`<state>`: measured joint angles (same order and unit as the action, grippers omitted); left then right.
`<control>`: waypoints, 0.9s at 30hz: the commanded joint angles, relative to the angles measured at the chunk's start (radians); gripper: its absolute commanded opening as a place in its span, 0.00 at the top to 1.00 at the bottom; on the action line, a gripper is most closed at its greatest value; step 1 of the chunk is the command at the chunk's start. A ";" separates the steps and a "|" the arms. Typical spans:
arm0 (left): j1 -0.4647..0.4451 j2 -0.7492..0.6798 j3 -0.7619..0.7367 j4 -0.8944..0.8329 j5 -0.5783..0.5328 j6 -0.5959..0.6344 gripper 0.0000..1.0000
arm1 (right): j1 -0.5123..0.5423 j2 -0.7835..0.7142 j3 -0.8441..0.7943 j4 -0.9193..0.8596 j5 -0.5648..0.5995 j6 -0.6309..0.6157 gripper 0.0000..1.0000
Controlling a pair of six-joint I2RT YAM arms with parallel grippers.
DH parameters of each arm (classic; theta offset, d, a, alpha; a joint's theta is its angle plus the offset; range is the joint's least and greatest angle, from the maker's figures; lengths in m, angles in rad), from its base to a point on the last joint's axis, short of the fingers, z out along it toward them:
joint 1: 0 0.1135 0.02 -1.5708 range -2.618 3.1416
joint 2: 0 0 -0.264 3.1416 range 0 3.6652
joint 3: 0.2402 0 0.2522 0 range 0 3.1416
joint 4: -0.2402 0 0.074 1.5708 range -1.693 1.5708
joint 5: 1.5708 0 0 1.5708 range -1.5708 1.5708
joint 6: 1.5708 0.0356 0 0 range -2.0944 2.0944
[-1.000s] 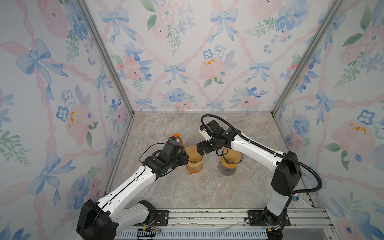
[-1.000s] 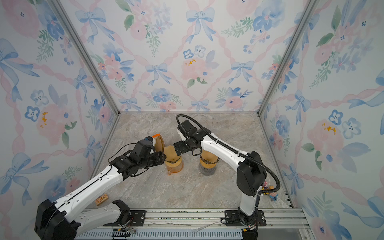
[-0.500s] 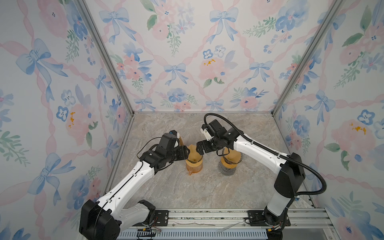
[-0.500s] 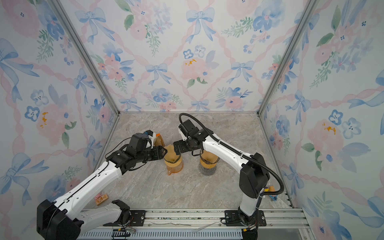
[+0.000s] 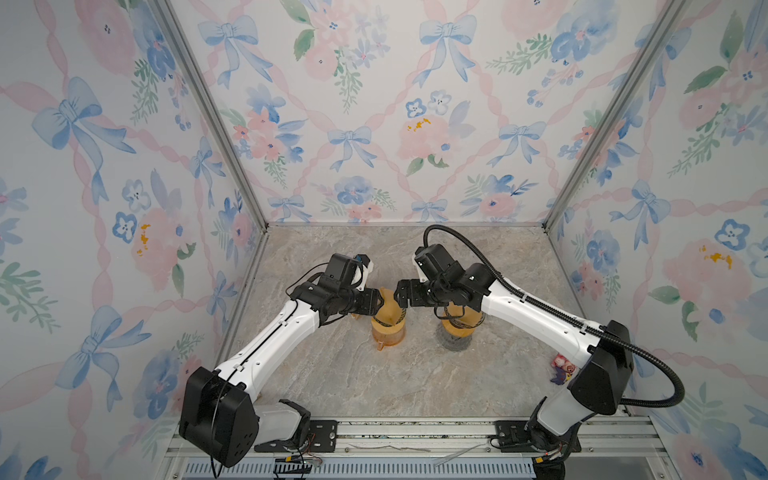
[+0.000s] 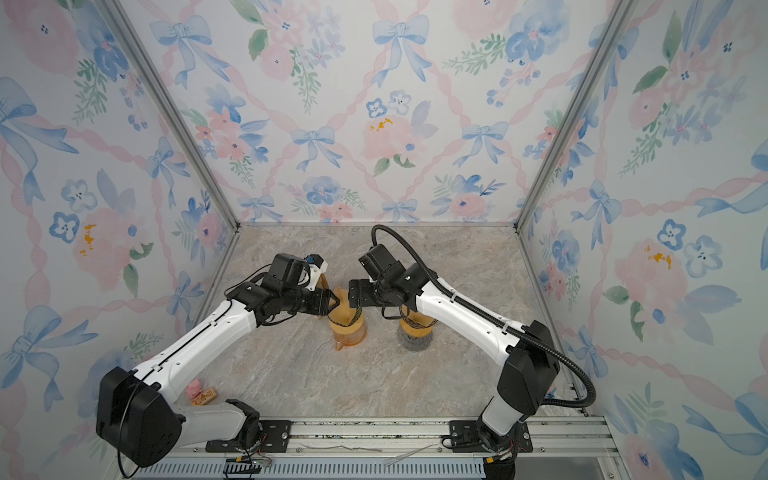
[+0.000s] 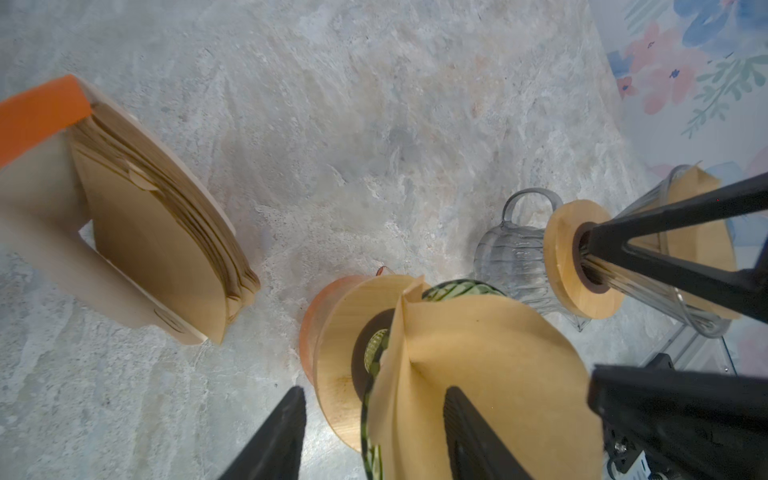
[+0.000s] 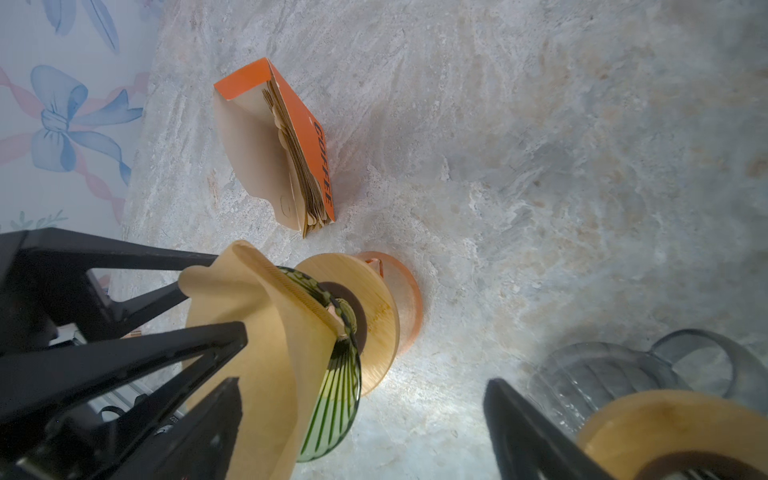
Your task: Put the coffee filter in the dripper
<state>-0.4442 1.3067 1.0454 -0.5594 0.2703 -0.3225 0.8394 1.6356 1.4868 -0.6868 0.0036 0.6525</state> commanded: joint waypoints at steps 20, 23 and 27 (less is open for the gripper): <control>0.019 0.060 0.022 -0.024 -0.049 0.104 0.47 | 0.047 0.053 -0.131 0.111 0.049 0.020 0.06; 0.020 0.062 0.023 -0.024 -0.050 0.109 0.48 | 0.043 0.053 -0.140 0.115 0.060 0.019 0.06; 0.025 0.063 0.024 -0.024 -0.051 0.113 0.48 | 0.031 0.050 -0.146 0.113 0.062 0.018 0.06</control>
<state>-0.4297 1.3647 1.0542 -0.5747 0.2283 -0.2348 0.8780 1.6817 1.3552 -0.5816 0.0414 0.6800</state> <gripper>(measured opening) 0.525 0.938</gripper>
